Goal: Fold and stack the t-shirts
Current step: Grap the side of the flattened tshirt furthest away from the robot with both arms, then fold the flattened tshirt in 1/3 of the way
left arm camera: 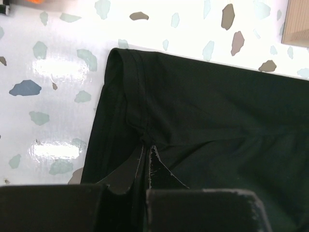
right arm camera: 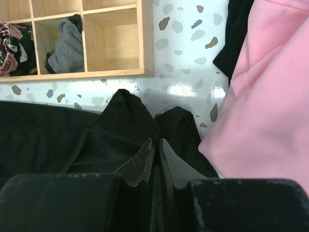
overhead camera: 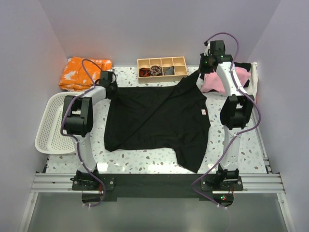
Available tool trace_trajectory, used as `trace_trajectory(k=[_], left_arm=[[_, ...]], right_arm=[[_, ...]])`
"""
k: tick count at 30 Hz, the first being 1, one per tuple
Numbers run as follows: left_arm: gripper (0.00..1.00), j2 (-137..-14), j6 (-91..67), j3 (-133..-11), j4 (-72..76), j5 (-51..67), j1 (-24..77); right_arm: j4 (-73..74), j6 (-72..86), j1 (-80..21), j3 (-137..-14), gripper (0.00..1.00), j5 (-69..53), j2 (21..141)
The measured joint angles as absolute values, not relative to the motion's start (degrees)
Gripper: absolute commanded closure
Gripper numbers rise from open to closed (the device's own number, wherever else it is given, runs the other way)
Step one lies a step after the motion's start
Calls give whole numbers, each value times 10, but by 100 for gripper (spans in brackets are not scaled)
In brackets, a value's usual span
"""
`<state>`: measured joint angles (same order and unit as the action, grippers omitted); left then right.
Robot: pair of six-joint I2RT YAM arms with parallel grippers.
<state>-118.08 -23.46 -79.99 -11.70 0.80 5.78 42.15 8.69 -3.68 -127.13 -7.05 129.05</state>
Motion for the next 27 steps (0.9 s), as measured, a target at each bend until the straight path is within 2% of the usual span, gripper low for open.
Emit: trace_trajectory(k=[13, 27], left_arm=[[100, -1181, -230, -887, -122, -2, 40], [100, -1193, -214, -906, -98, 33, 1]], right_arm=[[427, 78, -37, -1255, 90, -55, 1291], [426, 79, -37, -1207, 94, -60, 1289]])
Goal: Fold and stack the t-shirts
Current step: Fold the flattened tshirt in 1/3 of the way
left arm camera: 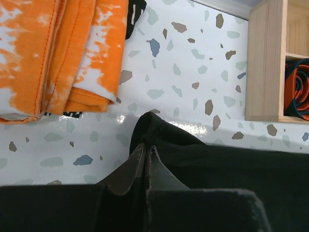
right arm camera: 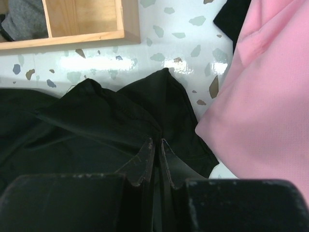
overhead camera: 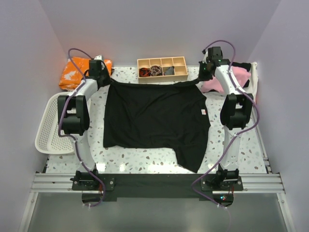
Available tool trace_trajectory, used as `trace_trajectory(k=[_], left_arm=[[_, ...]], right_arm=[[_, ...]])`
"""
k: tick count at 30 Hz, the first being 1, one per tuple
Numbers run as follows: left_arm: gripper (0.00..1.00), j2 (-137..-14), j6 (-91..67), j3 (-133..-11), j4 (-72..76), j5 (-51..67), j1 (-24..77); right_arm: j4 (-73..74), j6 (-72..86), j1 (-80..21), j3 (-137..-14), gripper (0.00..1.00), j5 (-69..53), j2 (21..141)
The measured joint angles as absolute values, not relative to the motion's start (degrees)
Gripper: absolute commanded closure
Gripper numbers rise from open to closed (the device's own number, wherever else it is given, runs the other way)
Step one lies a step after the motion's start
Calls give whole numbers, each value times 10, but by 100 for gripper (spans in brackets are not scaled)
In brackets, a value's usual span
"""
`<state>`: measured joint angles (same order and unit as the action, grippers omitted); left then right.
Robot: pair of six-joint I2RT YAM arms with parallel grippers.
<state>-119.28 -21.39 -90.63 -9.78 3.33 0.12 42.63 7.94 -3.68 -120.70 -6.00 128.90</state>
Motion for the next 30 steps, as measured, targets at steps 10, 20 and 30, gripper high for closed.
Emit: trace_trajectory(k=[10, 20, 30], left_arm=[[100, -1142, -215, -794, -69, 32, 1], [100, -1041, -218, -722, -64, 15, 1], [100, -1034, -220, -655, -82, -5, 1]], right_arm=[[431, 105, -37, -1085, 98, -99, 1204], [448, 126, -37, -966, 100, -85, 1077], [469, 143, -38, -869, 100, -55, 1073]])
